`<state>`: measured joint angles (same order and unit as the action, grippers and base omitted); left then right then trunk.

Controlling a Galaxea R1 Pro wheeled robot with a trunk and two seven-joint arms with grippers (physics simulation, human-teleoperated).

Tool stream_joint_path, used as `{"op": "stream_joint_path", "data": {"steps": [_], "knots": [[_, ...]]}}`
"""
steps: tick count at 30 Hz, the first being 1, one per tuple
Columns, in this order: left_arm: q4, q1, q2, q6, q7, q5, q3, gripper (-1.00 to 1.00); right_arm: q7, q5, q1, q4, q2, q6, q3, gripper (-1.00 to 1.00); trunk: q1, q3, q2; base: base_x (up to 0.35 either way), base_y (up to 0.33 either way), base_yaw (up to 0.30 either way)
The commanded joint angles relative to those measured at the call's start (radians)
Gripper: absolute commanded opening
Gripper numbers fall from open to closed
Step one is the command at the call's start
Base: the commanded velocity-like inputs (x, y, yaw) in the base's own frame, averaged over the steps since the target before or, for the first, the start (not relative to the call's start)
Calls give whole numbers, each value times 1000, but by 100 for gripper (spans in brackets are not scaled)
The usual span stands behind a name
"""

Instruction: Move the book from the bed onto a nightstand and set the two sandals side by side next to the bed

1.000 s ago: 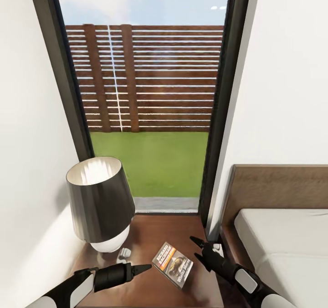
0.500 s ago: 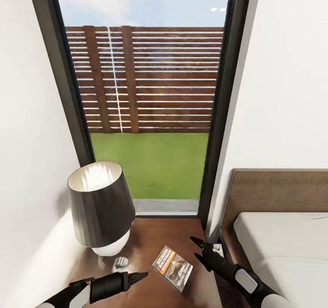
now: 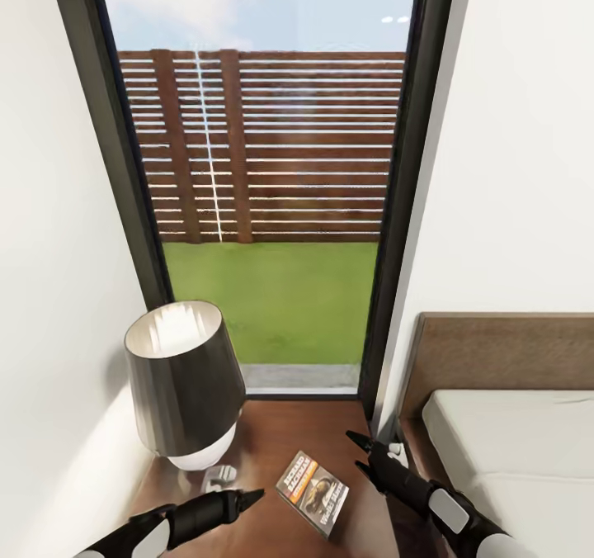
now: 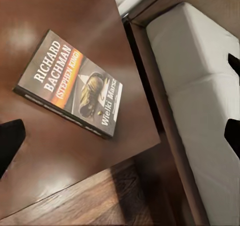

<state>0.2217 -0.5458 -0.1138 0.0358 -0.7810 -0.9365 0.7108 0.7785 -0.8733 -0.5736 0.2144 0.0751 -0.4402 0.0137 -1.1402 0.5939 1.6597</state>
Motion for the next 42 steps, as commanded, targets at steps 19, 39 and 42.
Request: {"op": "stream_joint_path", "data": {"steps": [19,39,42], "knots": [[-77,7,41,-66,81,44,9,100,186,378,5,-41,131,146,5,100,73,-59,-133,0,0,0],[-177,7,65,-125,422,45,7,100,212,723,8,-295,133,426,5,100,150,-121,-273,0,0,0],[-196,8,65,-139,462,44,7,100,211,724,18,-295,133,426,5,100,161,-131,-294,0,0,0]]}}
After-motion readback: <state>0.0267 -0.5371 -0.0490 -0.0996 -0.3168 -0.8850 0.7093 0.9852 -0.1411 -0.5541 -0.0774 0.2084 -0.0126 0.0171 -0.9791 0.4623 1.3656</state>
